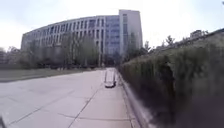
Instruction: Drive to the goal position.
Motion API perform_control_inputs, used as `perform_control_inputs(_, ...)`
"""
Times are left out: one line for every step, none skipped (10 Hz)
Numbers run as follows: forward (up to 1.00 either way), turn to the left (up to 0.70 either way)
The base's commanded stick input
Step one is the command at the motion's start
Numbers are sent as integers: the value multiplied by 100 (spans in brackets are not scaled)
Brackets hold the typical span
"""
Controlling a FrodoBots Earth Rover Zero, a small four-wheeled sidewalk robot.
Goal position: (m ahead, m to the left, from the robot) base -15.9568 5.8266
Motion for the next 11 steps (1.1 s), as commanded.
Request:
perform_control_inputs(0, 0)
perform_control_inputs(0, 0)
perform_control_inputs(0, 0)
perform_control_inputs(0, 0)
perform_control_inputs(0, 0)
perform_control_inputs(0, 0)
perform_control_inputs(0, 0)
perform_control_inputs(36, 18)
perform_control_inputs(70, 35)
perform_control_inputs(70, 35)
perform_control_inputs(70, 35)
